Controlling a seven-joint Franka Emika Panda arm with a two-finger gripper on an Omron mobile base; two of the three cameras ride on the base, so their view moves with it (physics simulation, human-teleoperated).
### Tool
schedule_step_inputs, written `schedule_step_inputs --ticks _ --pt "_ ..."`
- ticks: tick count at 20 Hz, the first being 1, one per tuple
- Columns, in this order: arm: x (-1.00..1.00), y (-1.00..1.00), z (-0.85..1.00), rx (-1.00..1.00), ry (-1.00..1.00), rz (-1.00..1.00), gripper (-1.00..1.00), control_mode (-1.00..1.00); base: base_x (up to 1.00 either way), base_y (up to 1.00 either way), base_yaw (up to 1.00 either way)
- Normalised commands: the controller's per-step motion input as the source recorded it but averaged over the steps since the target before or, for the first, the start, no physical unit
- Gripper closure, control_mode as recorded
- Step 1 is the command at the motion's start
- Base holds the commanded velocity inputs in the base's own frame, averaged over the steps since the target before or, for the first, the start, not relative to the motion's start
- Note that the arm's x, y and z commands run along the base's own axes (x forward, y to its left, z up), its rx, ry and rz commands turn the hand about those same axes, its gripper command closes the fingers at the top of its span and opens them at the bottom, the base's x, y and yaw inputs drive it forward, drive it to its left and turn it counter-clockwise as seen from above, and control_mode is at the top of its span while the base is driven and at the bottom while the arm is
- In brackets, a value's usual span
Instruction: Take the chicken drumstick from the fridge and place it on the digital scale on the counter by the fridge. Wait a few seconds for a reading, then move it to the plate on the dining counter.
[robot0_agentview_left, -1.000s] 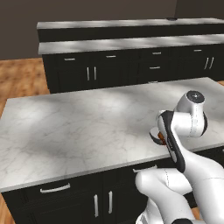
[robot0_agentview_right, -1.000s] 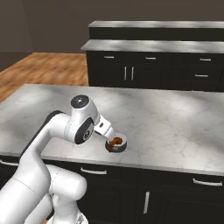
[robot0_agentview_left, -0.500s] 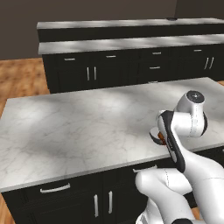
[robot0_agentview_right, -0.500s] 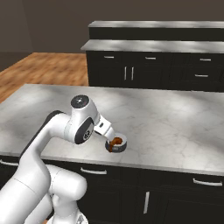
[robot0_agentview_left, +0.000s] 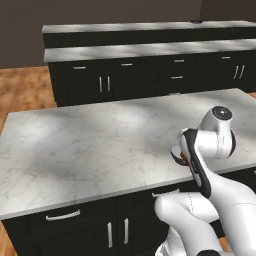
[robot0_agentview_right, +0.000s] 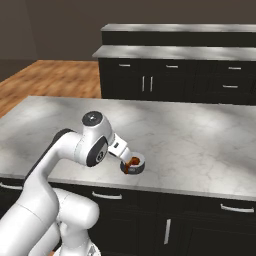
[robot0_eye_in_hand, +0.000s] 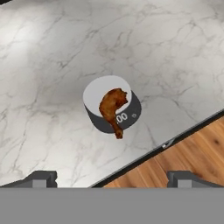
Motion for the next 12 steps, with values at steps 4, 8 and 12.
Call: schedule_step_inputs --ticks 4,8,12 --pt "0.16 -0.03 -0.22 0.00 0.00 0.00 -1.00 -1.00 0.00 0.00 0.00" --pt "0.22 -0.07 -0.30 0.00 0.00 0.00 -1.00 -1.00 0.00 0.00 0.00" --pt "0.41 -0.03 -0.38 0.00 0.00 -0.02 -1.00 -1.00 0.00 0.00 0.00"
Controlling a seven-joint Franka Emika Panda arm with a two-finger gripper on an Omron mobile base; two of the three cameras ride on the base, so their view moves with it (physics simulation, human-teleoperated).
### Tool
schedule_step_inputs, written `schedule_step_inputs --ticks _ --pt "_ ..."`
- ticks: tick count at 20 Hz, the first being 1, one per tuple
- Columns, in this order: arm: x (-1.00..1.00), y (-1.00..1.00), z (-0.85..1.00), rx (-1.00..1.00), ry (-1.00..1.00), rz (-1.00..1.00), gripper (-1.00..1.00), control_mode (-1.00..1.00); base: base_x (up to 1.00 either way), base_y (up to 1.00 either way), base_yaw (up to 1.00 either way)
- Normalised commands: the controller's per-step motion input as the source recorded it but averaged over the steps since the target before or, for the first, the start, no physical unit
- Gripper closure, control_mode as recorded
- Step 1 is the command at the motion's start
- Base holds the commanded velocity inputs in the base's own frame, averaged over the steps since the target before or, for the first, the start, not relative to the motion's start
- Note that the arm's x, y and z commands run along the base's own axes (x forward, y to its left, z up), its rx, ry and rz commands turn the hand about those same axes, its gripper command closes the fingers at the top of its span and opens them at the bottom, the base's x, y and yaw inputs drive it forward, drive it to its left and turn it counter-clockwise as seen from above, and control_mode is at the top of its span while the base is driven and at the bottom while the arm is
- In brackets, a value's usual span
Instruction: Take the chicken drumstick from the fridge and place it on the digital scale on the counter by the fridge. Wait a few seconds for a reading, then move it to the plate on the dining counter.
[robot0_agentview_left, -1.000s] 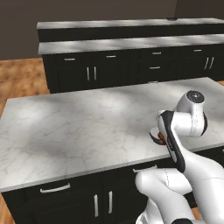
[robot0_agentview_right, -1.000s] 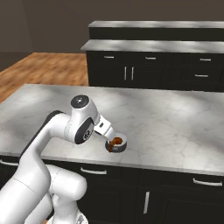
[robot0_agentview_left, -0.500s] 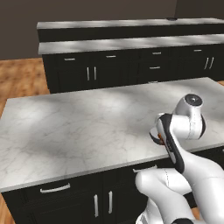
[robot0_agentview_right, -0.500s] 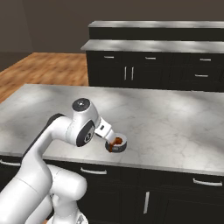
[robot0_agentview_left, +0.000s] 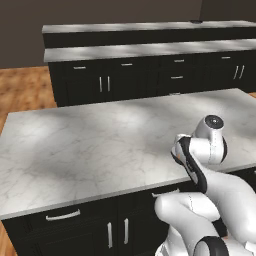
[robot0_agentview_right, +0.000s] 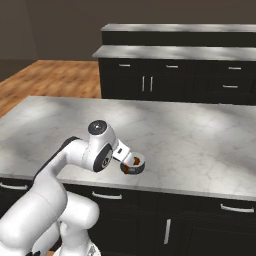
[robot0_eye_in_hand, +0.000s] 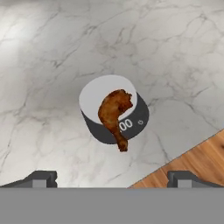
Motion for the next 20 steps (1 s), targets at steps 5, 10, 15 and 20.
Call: schedule_step_inputs --ticks 5,10,15,20 --pt "0.37 -0.01 -0.20 0.00 -0.02 0.00 -1.00 -1.00 0.00 0.00 0.00" --pt "0.41 -0.10 -0.22 0.00 0.00 0.00 -1.00 -1.00 0.00 0.00 0.00" --pt "0.24 -0.16 -0.24 0.00 0.00 -0.01 -1.00 -1.00 0.00 0.00 0.00" --pt "0.19 -0.18 -0.17 0.00 0.00 -0.03 -1.00 -1.00 0.00 0.00 0.00"
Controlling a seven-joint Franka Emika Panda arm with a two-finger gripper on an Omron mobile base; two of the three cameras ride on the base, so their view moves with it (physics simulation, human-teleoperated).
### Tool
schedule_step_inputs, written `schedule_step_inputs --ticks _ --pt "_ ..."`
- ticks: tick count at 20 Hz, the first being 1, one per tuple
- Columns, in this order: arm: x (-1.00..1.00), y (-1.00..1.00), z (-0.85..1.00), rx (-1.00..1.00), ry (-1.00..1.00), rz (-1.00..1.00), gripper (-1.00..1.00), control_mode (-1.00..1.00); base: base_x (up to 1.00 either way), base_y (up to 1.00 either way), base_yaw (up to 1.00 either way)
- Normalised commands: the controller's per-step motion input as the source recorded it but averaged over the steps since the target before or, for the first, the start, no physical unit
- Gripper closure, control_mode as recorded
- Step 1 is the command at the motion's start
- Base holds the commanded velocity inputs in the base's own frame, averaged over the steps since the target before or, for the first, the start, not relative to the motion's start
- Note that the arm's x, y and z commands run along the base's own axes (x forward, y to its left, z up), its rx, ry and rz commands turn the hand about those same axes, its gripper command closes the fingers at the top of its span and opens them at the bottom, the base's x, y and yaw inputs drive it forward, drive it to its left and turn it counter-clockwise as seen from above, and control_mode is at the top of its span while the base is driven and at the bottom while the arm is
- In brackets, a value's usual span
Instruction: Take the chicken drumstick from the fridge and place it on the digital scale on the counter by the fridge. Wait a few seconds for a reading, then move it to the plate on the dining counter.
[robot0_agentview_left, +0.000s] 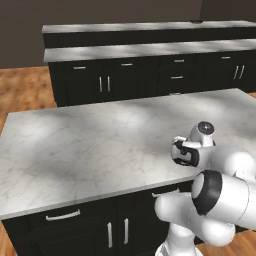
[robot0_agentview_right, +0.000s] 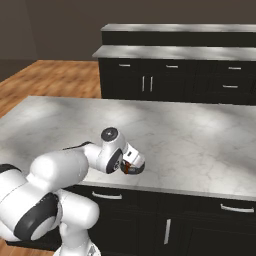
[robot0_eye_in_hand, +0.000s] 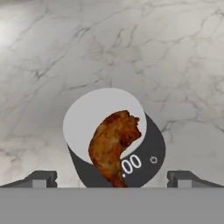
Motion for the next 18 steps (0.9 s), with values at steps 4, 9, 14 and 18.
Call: schedule_step_inputs --ticks 4,9,14,18 --pt "0.24 -0.08 -0.18 0.00 0.00 -0.04 -1.00 -1.00 0.00 0.00 0.00" --pt "0.25 -0.02 -0.25 0.03 0.02 -0.06 -1.00 -1.00 0.00 0.00 0.00" --pt "0.21 -0.05 -0.26 0.09 0.02 -0.03 -1.00 -1.00 0.00 0.00 0.00" --pt "0.19 -0.02 -0.23 0.08 0.00 -0.01 -1.00 -1.00 0.00 0.00 0.00"
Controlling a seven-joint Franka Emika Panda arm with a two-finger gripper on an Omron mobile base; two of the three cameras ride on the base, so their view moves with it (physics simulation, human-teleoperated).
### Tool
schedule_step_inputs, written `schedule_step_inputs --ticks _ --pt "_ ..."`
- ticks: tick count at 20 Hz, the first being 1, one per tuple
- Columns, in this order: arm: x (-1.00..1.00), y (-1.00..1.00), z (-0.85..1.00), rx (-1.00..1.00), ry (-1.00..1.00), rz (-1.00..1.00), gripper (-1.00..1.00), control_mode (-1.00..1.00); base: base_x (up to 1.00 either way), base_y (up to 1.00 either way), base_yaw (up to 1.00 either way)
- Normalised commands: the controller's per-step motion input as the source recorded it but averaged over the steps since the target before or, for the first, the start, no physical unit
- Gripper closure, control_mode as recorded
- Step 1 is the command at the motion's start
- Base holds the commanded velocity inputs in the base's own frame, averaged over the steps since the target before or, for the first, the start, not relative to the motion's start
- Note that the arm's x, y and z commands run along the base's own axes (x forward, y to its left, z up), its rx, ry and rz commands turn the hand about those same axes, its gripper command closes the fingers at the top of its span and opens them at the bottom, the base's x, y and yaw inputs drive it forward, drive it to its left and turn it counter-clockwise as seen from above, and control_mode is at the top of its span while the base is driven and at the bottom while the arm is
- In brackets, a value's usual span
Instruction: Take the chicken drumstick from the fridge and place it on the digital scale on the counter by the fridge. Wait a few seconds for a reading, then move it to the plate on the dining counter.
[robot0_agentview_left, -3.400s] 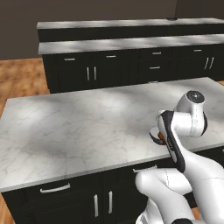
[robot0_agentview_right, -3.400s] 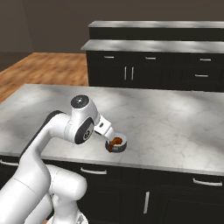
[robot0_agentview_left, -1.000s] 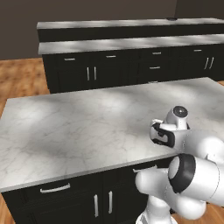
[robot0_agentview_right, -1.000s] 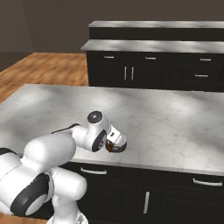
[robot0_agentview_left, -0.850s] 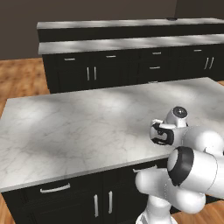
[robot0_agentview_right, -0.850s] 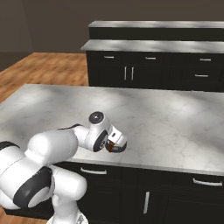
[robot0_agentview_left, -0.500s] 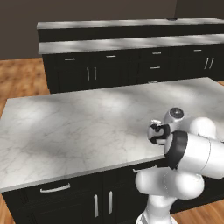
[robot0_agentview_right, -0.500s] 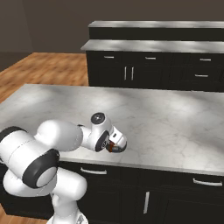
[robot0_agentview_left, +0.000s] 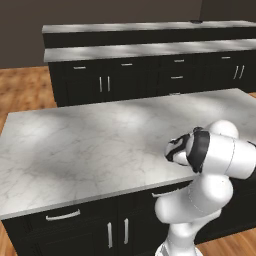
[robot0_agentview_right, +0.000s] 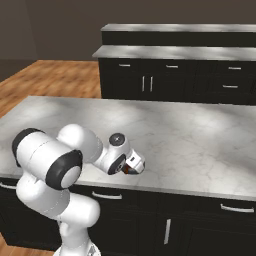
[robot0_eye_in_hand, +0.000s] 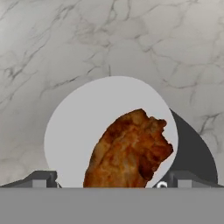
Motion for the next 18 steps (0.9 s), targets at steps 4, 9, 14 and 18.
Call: schedule_step_inputs --ticks 4,9,14,18 --pt "0.21 0.00 -0.23 0.04 0.00 -0.01 -1.00 -1.00 0.00 0.00 0.00" --pt "0.17 0.00 -0.15 0.00 0.00 -0.03 1.00 -1.00 0.00 0.00 0.00" --pt "0.01 0.00 -0.03 0.00 0.00 -0.03 1.00 -1.00 0.00 0.00 0.00" --pt "-0.01 0.00 0.03 0.02 0.00 -0.01 1.00 -1.00 0.00 0.00 0.00"
